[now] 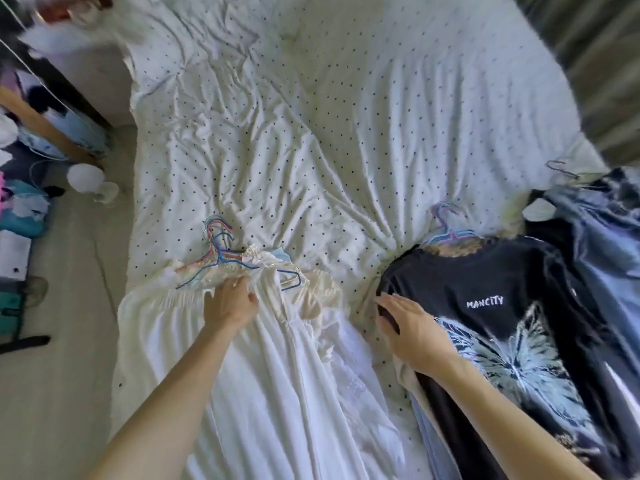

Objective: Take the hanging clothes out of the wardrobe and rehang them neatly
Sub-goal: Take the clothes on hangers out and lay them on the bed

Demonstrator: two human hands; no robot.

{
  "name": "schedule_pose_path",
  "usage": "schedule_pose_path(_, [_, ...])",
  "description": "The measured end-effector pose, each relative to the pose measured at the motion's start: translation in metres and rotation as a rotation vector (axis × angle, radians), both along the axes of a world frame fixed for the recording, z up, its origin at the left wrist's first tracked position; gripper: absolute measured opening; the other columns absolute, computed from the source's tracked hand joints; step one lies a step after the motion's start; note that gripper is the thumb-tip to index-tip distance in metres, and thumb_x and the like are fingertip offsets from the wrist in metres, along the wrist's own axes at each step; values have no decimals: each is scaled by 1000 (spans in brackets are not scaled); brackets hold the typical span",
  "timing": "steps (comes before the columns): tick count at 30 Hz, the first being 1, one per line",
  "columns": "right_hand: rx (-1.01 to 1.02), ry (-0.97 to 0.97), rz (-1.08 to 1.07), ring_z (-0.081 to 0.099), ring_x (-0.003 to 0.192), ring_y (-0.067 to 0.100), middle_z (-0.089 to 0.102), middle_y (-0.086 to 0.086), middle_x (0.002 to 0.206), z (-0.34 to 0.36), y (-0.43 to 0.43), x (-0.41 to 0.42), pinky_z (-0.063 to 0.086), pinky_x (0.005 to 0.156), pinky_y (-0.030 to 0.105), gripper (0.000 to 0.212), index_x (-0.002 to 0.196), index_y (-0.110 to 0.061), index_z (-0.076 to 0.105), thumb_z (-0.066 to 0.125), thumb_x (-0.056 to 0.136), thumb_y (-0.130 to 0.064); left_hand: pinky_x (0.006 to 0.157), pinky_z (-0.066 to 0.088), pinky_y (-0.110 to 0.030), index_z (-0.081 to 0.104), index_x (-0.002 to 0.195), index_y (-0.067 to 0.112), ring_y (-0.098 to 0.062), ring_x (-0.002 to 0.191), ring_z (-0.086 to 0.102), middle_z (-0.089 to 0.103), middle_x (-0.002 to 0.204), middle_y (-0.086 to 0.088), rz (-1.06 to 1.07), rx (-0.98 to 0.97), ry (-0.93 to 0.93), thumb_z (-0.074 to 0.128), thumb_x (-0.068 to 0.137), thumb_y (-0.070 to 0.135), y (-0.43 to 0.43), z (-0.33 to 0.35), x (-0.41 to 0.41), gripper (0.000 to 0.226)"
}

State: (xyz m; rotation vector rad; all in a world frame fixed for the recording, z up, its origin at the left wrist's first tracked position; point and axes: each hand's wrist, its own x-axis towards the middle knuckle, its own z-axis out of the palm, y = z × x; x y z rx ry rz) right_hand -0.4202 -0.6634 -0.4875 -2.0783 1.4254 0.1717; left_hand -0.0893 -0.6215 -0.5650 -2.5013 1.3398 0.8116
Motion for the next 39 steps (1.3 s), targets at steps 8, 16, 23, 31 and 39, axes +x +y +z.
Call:
schedule_pose_path(8, [-258,26,-175,38,143,19,54,-4,145,94,71,-202,34,116,38,37,136,-24,59,46,101,-28,111,32,-45,49,140,29,-23,134,41,43,147,4,-442,-135,120,43,99,31,12,120,-237,42])
schedule_pose_path(16, [-459,45,-535,44,140,22,58,-7,141,163,179,-448,41,111,42,36,133,-29,62,59,97,-31,117,25,-39,44,146,33,-15,142,34,36,155,8,-858,-353,222,41,101,35,26,227,-520,45])
schedule_pose_path(23, [-559,183,-932,45,139,22,59,-5,140,208,292,-639,38,114,42,38,131,-31,62,62,94,-35,114,30,-32,47,144,30,-14,140,38,41,152,7,-1248,-511,317,44,101,33,42,289,-744,43])
schedule_pose_path(31, [-580,288,-1462,36,143,12,52,-12,145,242,454,-737,29,119,36,41,136,-37,57,46,97,-43,107,40,-36,60,133,32,-20,129,52,54,141,4,-1698,-533,442,43,85,40,110,313,-959,51])
schedule_pose_path(39, [-519,471,-1950,30,146,10,46,-12,150,267,572,-741,22,118,29,49,141,-34,52,36,97,-48,108,37,-35,52,140,36,-18,134,46,48,147,9,-2224,-495,607,52,96,35,218,329,-1128,44])
